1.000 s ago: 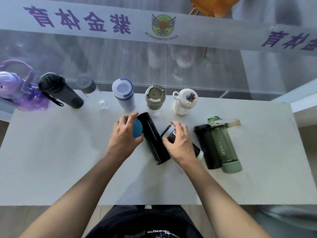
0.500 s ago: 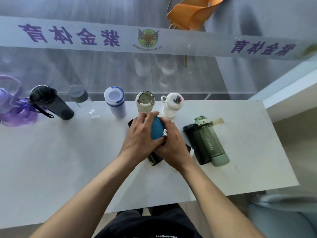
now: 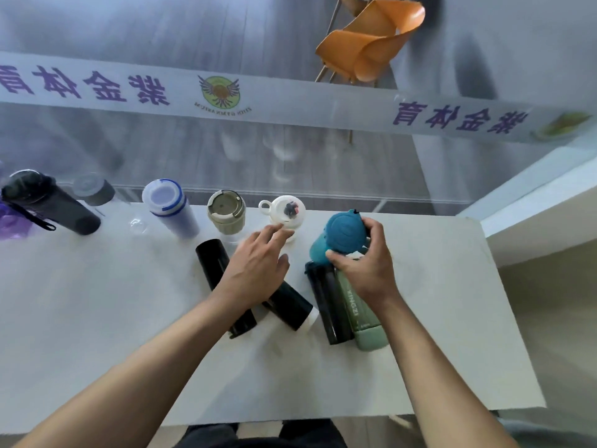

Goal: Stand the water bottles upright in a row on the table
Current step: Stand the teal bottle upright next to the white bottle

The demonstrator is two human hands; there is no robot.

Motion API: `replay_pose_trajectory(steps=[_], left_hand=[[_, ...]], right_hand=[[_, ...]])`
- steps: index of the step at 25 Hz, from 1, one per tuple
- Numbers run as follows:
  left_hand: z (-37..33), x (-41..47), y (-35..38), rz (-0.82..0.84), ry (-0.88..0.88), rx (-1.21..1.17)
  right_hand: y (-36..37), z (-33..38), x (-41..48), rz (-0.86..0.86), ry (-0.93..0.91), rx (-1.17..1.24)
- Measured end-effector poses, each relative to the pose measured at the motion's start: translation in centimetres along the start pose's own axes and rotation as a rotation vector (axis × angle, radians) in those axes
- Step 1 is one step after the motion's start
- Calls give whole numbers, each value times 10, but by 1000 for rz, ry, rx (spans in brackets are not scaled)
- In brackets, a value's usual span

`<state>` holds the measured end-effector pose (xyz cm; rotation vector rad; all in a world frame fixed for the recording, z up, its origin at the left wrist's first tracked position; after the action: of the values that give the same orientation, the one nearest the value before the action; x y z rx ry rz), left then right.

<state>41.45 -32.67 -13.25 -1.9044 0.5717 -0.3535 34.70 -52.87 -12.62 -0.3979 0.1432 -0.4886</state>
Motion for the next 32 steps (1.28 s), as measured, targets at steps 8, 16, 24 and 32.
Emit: replay_pose_trajectory(steps=[8,16,24,32], left_hand=[[-14,29,49,213,-263,186],[-18,29,63,255,-316,196],[-18,40,65,239,-331,204],[-13,34,73,267,-317,203]], right_hand=[[-2,-47,103,131,1,-42],[7,-73,125,238,35,-97],[6,-75,127,205,19,-158],[6,-81,125,181,41,-189]])
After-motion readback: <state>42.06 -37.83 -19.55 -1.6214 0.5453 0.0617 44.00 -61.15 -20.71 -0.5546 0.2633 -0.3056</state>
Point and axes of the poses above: each hand's wrist, its own x-axis towards the middle knuckle, its own y-axis out of the palm, z = x × y, the point moved 4 cm from there along x, towards the middle knuckle, and after that the axes turned 4 degrees about x, right-handed, at the moved point
